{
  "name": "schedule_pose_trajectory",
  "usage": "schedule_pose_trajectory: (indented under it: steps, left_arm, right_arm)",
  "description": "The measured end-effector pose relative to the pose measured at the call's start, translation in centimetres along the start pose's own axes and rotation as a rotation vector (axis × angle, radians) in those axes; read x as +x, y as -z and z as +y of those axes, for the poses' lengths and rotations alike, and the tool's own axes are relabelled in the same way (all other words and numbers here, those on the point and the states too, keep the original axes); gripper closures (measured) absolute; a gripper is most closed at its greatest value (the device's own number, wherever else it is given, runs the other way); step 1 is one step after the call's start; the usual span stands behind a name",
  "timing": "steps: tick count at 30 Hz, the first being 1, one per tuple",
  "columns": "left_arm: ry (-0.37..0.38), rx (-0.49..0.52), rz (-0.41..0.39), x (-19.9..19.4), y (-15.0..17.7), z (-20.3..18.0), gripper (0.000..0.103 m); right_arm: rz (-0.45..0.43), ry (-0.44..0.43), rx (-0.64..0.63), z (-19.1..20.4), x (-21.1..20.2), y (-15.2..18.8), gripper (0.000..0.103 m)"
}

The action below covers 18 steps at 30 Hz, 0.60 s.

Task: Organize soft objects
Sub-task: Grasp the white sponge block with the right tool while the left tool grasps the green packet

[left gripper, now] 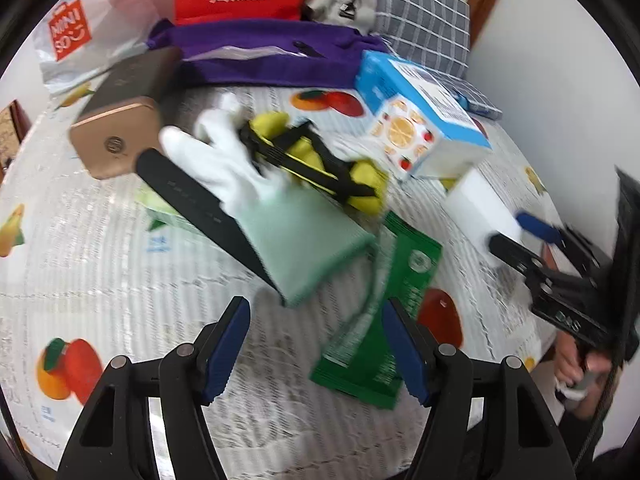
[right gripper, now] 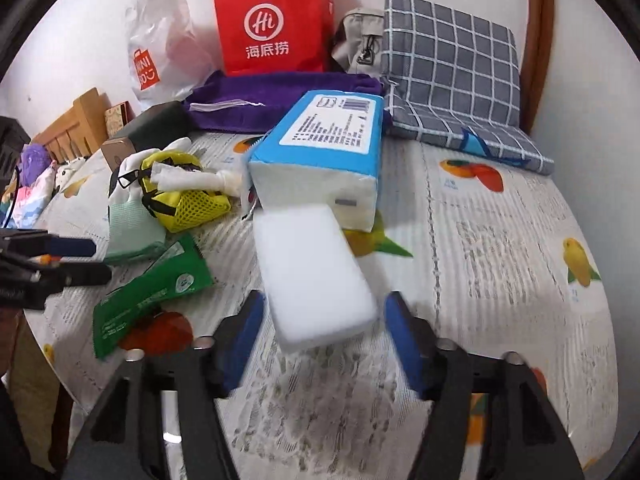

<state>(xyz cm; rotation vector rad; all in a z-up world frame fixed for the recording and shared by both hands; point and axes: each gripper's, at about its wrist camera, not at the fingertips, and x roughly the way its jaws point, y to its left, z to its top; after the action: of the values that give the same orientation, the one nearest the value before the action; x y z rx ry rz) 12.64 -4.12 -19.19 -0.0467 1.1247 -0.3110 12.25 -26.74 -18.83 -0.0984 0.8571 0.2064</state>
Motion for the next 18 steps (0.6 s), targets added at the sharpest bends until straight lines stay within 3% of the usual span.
schedule_pose_trajectory:
  steps: [6, 8, 9, 11, 18]
  left_arm:
    - [-0.017, 0.068, 0.039, 1.4, 0.5, -1.6, 0.037]
    - [-0.034, 0.095, 0.029, 1.6, 0.6, -2.1, 0.037]
    - [-0.034, 0.107, 0.030, 1.7, 0.5, -2.3, 0.036]
    - [-0.031, 0.123, 0.029, 1.9, 0.5, -2.8, 0.035]
    - [-0.017, 0.189, 0.026, 2.5, 0.4, -5.1, 0.033]
  right_arm:
    - [0.040, -0.019, -0.009, 0.1, 2.8, -0.5, 0.030]
    - [0.002, -0.008, -0.003, -0.1, 2.4, -0.1, 0.040]
    - [0.001, -0.012, 0.005, -0.3, 2.2, -0.1, 0.052]
    - [0.004, -0.046, 0.036, -1.1, 1.6, 0.2, 0.052]
    - [-0.026, -0.045, 0.078, -2.4, -0.7, 0.9, 0.052]
